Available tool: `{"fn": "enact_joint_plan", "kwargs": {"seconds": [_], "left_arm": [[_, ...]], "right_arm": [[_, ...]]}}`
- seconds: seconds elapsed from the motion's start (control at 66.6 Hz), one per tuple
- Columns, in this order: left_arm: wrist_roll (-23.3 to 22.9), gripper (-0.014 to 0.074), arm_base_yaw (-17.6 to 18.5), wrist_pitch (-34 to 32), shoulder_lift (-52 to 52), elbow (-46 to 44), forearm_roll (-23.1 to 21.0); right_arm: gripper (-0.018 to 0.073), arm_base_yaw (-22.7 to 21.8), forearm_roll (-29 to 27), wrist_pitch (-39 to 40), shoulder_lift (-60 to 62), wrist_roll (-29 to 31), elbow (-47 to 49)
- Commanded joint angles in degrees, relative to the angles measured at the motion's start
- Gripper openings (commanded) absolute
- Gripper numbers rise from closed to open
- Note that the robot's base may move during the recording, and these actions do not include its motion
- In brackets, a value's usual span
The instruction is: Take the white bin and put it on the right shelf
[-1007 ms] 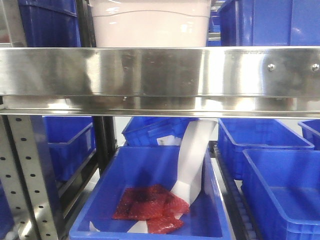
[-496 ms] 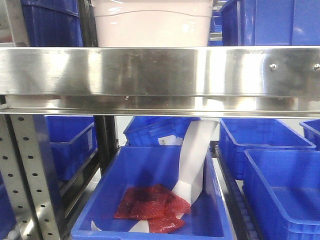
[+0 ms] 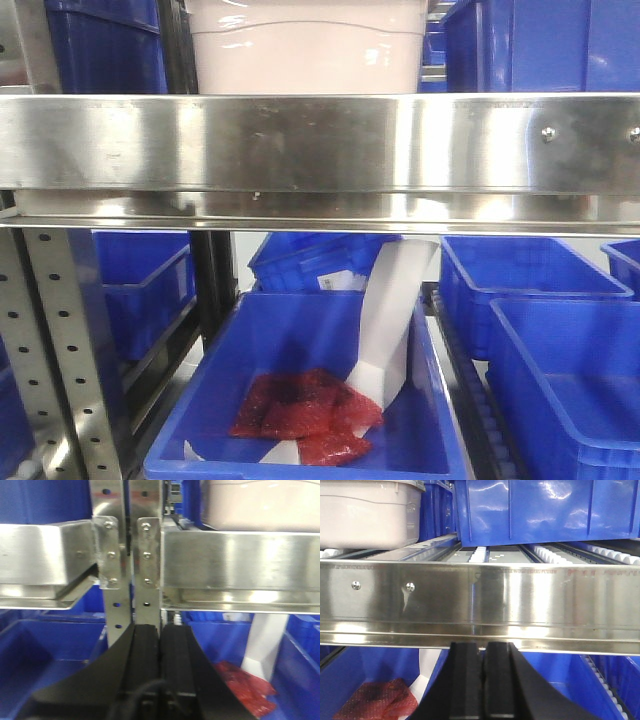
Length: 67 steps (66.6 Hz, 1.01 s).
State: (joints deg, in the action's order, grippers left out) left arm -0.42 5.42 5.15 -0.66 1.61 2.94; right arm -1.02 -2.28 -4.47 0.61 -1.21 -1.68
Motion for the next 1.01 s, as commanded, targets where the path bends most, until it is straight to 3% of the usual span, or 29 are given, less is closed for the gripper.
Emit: {"fn": "enact_joint_plan", "kwargs": {"seconds": [0.0,0.15,0.992], "left_arm": [[-0.7,-0.0126,-1.4,-6.5,-0.6,0.0,0.0],[-0.7,-0.0126,-1.5,-7.3,-0.6,0.0,-2.3],[0.9,-0.0126,1.0,-5.7,-0.6,0.0,-1.9]], "right_arm": [[0.0034,0.0,0.8,5.1,1.0,0.1,0.1],[0.0034,0.0,0.8,5.1,1.0,0.1,0.1],[0.0034,0.0,0.8,5.1,1.0,0.1,0.1]]}}
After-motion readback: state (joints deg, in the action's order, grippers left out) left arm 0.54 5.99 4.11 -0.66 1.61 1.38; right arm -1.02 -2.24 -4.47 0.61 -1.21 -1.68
